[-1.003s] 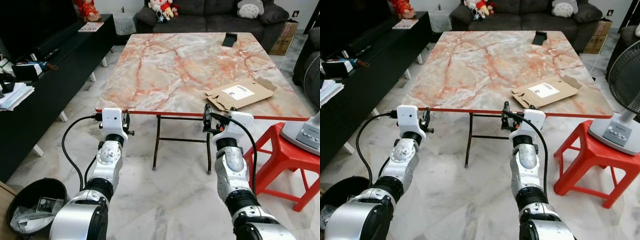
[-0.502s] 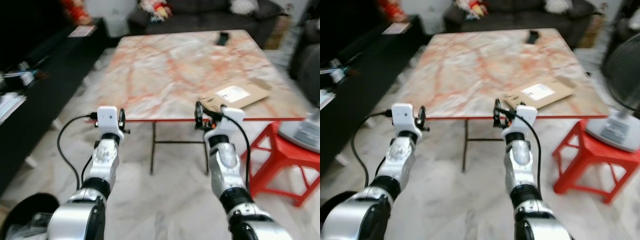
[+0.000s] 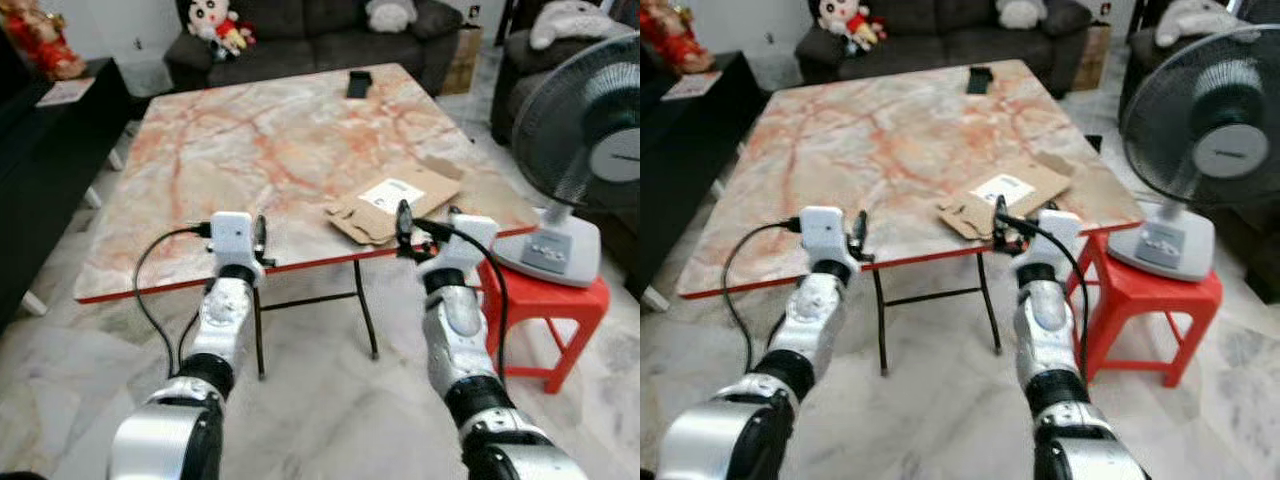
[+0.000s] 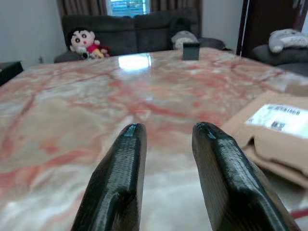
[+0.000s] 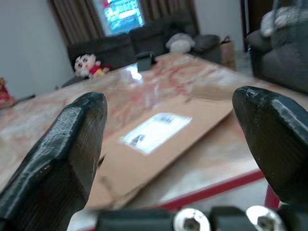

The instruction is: Picking trash to rubbish bin

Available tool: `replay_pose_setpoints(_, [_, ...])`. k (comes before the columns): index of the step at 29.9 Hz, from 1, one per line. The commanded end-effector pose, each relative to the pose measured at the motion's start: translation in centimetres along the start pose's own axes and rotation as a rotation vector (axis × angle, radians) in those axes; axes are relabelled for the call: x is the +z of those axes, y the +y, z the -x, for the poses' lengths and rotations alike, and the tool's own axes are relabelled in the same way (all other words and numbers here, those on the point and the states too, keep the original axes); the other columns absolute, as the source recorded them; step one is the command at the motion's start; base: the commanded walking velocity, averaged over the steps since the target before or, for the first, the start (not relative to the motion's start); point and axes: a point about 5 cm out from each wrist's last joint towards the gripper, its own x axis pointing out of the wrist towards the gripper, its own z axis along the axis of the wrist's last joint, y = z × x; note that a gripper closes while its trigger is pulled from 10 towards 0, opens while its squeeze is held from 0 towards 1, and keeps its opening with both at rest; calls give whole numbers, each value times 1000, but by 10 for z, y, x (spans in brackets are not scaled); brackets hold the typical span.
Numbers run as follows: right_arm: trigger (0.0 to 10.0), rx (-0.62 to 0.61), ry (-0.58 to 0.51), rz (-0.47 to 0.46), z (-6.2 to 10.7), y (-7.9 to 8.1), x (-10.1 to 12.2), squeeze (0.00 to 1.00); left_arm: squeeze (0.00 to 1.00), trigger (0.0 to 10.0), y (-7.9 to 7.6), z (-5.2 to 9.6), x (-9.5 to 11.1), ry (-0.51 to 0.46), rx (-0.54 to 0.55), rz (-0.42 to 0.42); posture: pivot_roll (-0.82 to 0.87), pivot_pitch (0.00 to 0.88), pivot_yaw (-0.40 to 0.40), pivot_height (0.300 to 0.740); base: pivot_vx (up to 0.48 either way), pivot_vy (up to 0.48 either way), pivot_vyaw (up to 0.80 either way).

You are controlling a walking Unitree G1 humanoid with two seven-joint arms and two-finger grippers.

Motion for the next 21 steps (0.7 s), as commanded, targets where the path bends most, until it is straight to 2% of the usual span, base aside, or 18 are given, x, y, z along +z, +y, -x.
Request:
replay_pose_setpoints(1, [10000,49,-30,-25,-6,19,7,0,0,10000,16,-3,7,-28,36,-21,-114,0,44,740,416,0,0])
replay_pose_setpoints(9, [10000,73,-43,3,-5,20,9,0,0,10000,16,-3,8,-38,40,-21,-115,0,41,740,415,0,0])
replay_pose_setpoints(14, [10000,67,-66,-8,-6,20,12,0,0,10000,16,-4,9,-43,43,-21,-113,0,38,740,413,0,733])
replay_pose_setpoints(21, [10000,60,-54,-24,-5,18,11,0,0,10000,15,-4,10,-47,40,-23,-113,0,33,740,409,0,0])
